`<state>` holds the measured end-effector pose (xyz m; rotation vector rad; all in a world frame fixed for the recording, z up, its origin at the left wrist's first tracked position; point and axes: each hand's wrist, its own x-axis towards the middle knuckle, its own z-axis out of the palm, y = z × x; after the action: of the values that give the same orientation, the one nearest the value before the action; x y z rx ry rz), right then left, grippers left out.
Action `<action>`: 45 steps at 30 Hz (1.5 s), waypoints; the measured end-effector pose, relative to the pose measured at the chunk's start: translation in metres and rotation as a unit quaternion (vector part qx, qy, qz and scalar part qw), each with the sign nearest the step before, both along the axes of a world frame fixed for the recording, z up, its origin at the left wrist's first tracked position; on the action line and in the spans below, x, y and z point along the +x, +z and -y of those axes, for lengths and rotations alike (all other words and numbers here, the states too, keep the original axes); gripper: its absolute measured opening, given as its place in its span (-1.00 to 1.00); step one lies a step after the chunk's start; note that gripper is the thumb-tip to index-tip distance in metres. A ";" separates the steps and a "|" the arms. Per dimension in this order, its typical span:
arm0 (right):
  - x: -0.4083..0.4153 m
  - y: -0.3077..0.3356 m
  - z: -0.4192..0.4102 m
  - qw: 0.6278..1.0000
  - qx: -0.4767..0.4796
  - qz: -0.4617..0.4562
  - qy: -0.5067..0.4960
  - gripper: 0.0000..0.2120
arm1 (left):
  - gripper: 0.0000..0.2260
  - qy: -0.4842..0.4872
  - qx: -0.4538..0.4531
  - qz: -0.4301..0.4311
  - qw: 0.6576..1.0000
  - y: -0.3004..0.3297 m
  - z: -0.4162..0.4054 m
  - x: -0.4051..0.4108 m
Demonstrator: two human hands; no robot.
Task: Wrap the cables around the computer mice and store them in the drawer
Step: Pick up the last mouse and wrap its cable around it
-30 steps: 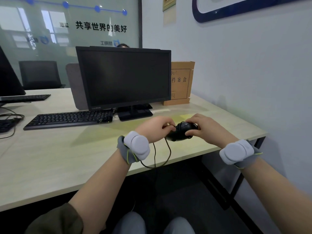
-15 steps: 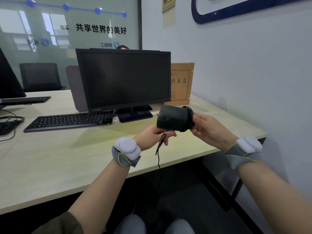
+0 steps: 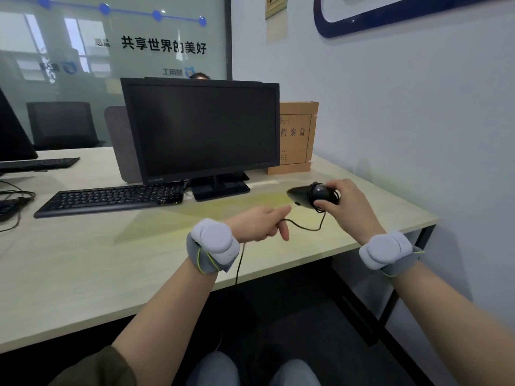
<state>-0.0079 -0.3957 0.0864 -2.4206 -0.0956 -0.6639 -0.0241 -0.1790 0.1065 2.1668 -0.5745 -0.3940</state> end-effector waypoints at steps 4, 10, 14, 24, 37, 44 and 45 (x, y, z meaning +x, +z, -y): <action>0.000 -0.005 0.014 0.993 -0.082 -0.068 0.057 -0.66 | -0.67 0.013 -0.092 0.085 0.992 0.015 -0.007 0.006; -0.010 -0.005 0.013 0.952 0.070 -0.184 0.236 -0.73 | -0.72 0.147 -0.216 0.109 0.959 0.008 -0.018 0.027; -0.022 -0.003 0.004 0.839 0.277 -0.271 0.383 -0.74 | -0.87 0.144 -0.252 0.078 0.954 -0.006 -0.025 0.035; -0.015 0.007 -0.036 0.760 0.595 -0.139 0.221 -0.87 | -0.75 0.089 -0.050 0.159 0.982 -0.031 0.003 0.017; -0.006 -0.009 -0.021 0.989 0.124 -0.061 0.041 -0.75 | -0.85 0.016 0.235 0.097 0.967 -0.010 0.003 -0.003; -0.011 -0.008 -0.018 0.951 0.083 -0.207 0.216 -0.89 | -0.92 0.024 0.047 0.229 0.972 -0.004 -0.010 0.011; -0.014 -0.008 -0.018 0.932 0.138 -0.218 0.255 -0.87 | -0.95 0.017 -0.006 0.226 0.974 -0.004 -0.014 0.013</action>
<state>-0.0215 -0.3781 0.0787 -2.0837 -0.4017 0.0964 -0.0113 -0.1651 0.1022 2.2598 -0.7839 0.1307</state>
